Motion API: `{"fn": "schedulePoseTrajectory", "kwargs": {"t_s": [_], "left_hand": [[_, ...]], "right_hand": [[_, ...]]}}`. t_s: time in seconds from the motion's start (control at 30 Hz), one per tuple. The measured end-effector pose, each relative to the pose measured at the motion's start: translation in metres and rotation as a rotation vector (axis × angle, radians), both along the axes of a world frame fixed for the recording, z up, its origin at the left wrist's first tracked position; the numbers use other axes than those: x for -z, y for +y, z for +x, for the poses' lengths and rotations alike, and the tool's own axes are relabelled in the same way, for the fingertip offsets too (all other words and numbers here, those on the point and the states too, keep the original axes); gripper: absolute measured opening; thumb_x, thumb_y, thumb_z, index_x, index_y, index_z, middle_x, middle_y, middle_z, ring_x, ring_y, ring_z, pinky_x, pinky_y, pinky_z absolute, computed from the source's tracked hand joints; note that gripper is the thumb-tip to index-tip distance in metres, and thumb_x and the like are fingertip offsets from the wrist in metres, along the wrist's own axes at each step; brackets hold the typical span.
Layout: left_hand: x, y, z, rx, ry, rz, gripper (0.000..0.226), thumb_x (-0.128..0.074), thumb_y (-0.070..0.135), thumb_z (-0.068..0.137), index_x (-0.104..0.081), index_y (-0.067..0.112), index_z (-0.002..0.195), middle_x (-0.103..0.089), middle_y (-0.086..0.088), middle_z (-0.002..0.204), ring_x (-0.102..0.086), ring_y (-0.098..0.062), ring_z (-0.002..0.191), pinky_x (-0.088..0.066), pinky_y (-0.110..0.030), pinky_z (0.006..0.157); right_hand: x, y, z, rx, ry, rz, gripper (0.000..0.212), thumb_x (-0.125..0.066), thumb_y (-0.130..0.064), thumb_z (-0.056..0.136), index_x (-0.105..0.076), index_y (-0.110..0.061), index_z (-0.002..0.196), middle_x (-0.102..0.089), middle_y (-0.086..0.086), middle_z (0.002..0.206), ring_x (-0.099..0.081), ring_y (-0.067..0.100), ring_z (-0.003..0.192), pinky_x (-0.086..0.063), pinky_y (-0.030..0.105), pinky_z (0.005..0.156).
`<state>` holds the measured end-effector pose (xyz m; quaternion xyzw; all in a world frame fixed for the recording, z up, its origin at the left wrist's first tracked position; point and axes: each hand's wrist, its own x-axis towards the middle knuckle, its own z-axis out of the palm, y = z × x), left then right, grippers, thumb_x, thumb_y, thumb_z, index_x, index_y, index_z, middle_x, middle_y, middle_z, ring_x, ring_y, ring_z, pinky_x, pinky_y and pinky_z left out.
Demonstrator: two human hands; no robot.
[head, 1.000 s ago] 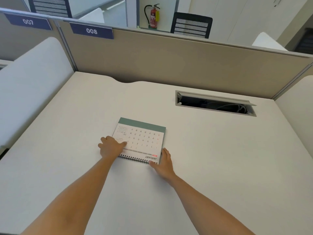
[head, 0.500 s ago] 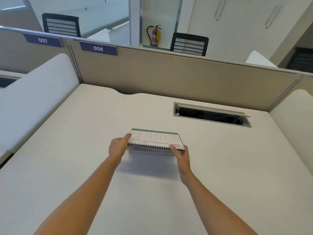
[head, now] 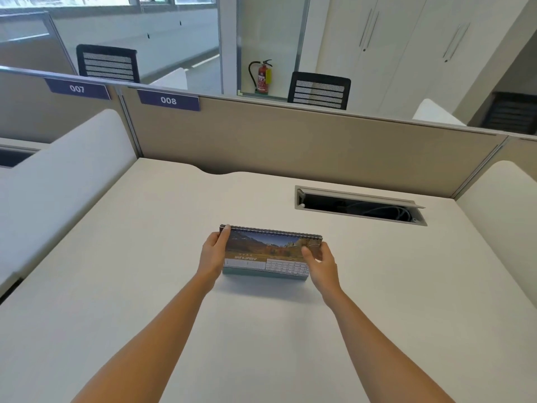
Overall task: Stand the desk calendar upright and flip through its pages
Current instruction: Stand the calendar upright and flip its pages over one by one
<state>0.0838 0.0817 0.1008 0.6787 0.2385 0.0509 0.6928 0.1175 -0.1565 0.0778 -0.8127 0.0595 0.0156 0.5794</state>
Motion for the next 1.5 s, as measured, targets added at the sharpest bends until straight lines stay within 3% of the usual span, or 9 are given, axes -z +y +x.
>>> {"fn": "schedulePoseTrajectory", "kwargs": {"t_s": [0.13,0.23,0.43,0.6,0.77,0.97,1.27,1.5], "left_hand": [[0.002,0.0,0.0,0.041,0.038,0.05,0.045,-0.042,0.051,0.096,-0.053,0.009,0.105,-0.059,0.005,0.091,-0.052,-0.004,0.08,-0.035,-0.02,0.062],[0.008,0.003,0.0,0.107,0.058,0.135,0.044,-0.043,0.05,0.096,-0.052,0.007,0.096,-0.052,0.002,0.081,-0.048,-0.011,0.074,-0.035,-0.023,0.062],[0.019,0.014,0.009,0.178,0.038,0.104,0.035,-0.052,0.04,0.096,-0.063,0.008,0.107,-0.07,-0.005,0.1,-0.063,-0.021,0.094,-0.045,-0.023,0.068],[0.016,0.026,0.034,0.162,0.006,0.086,0.03,-0.056,0.034,0.095,-0.064,0.008,0.108,-0.071,-0.005,0.1,-0.064,-0.02,0.095,-0.046,-0.025,0.07],[0.002,0.04,0.074,0.121,-0.057,0.096,0.023,-0.057,0.028,0.095,-0.064,0.008,0.103,-0.069,-0.003,0.091,-0.063,-0.014,0.083,-0.046,-0.018,0.062],[0.004,0.061,0.132,0.177,-0.048,0.148,0.029,-0.055,0.029,0.096,-0.064,0.004,0.109,-0.071,-0.009,0.098,-0.064,-0.014,0.083,-0.047,-0.014,0.059],[0.01,0.084,0.201,0.185,-0.011,0.144,0.036,-0.059,0.034,0.093,-0.066,0.002,0.109,-0.072,-0.012,0.101,-0.066,-0.026,0.09,-0.049,-0.025,0.064],[0.021,0.093,0.218,0.178,0.031,0.16,0.033,-0.056,0.036,0.094,-0.063,0.005,0.102,-0.069,-0.009,0.099,-0.063,-0.024,0.088,-0.046,-0.022,0.061]], "right_hand": [[-0.006,-0.002,0.004,-0.032,0.035,-0.02,0.026,-0.066,-0.019,0.089,-0.06,-0.015,0.114,-0.067,0.001,0.107,-0.061,0.02,0.1,-0.042,0.028,0.082],[-0.006,-0.002,0.009,-0.031,0.04,-0.057,0.026,-0.066,-0.017,0.087,-0.061,-0.013,0.112,-0.067,0.001,0.104,-0.061,0.021,0.097,-0.043,0.029,0.081],[-0.008,0.005,0.023,-0.063,0.059,-0.09,0.027,-0.062,-0.01,0.09,-0.057,-0.012,0.116,-0.066,0.003,0.106,-0.059,0.024,0.099,-0.042,0.031,0.083],[-0.018,0.02,0.047,-0.075,0.068,-0.071,0.027,-0.059,-0.007,0.091,-0.056,-0.012,0.118,-0.064,0.001,0.108,-0.058,0.021,0.1,-0.041,0.03,0.084],[-0.029,0.04,0.094,-0.07,0.082,-0.096,0.026,-0.057,-0.005,0.091,-0.056,-0.009,0.117,-0.064,0.002,0.108,-0.056,0.019,0.098,-0.037,0.028,0.084],[-0.028,0.058,0.146,-0.016,0.11,-0.054,0.025,-0.057,-0.005,0.092,-0.054,-0.012,0.116,-0.061,0.001,0.106,-0.055,0.022,0.101,-0.036,0.03,0.084],[-0.018,0.078,0.201,0.01,0.158,-0.089,0.031,-0.058,-0.012,0.094,-0.053,-0.009,0.124,-0.062,0.009,0.122,-0.053,0.021,0.101,-0.037,0.03,0.084],[-0.015,0.093,0.219,0.023,0.161,-0.089,0.041,-0.056,-0.017,0.095,-0.047,-0.01,0.135,-0.057,0.011,0.133,-0.054,0.03,0.119,-0.041,0.033,0.087]]}}
